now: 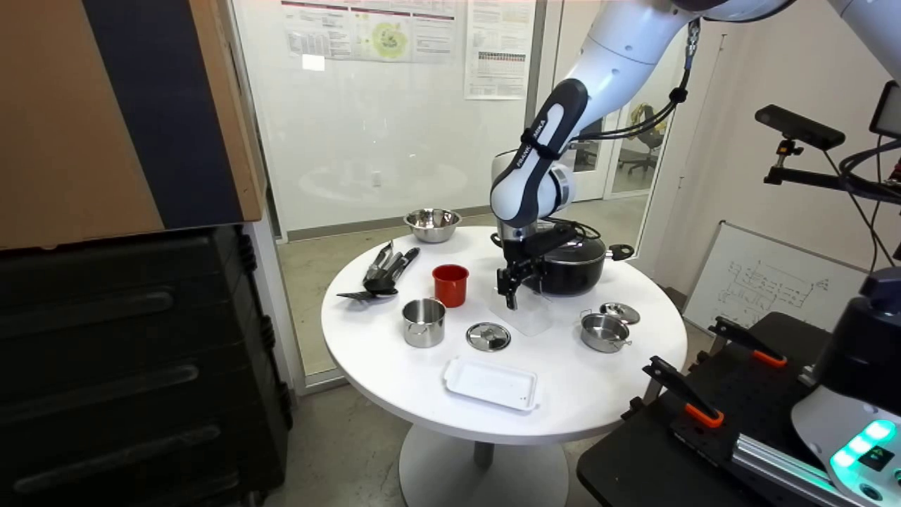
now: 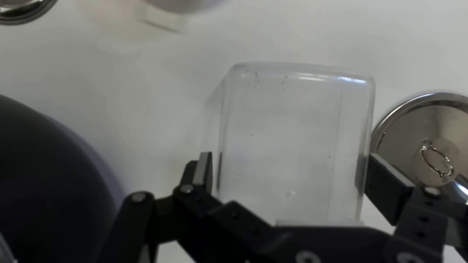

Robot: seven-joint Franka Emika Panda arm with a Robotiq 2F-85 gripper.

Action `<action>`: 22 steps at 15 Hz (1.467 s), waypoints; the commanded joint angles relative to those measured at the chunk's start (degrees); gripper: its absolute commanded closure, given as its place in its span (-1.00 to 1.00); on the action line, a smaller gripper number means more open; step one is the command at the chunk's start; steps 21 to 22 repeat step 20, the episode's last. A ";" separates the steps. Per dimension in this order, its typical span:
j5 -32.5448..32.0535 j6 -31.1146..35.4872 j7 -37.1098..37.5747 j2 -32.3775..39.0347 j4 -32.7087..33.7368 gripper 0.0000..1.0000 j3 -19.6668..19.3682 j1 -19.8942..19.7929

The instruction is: Move the clear bowl to the table

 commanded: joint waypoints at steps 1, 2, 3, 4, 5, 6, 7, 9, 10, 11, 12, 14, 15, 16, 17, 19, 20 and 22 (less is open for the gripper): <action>0.60 -0.63 0.98 -1.61 -0.83 -1.00 -0.65 0.69; 0.49 0.18 1.06 -2.81 -2.06 -1.00 -0.64 0.76; 0.39 0.74 0.96 -3.79 -2.99 -1.00 -0.57 0.79; 0.15 1.19 0.77 -5.46 -4.52 -1.00 -0.48 0.95; -0.07 1.65 0.68 -6.77 -5.68 -1.00 -0.45 1.13; -0.27 2.29 0.52 -8.28 -7.09 -1.00 -0.35 1.32; -0.44 3.03 -0.06 -10.28 -9.05 -1.00 0.01 1.42; -1.03 4.91 -0.72 -14.26 -13.18 -1.00 0.54 2.07; -1.32 5.36 -0.95 -16.22 -15.19 -1.00 0.89 2.56; -1.10 5.60 -1.48 -18.10 -17.18 -1.00 1.61 2.75; -1.18 5.76 -2.25 -19.58 -18.69 -1.00 2.18 3.04; -1.87 5.64 -2.71 -22.72 -22.13 -1.00 3.12 4.40; -0.54 4.44 -1.89 -17.98 -16.69 -1.00 2.54 3.61; -0.71 4.45 -1.91 -19.46 -18.32 -1.00 2.95 4.14; -0.81 4.47 -1.89 -20.49 -19.46 -1.00 3.18 4.53; -0.90 4.52 -1.88 -21.40 -20.48 -1.00 3.26 4.74; -0.91 4.58 -1.94 -21.45 -20.61 -1.00 3.24 4.64; -0.91 4.58 -1.94 -21.45 -20.61 -1.00 3.24 4.64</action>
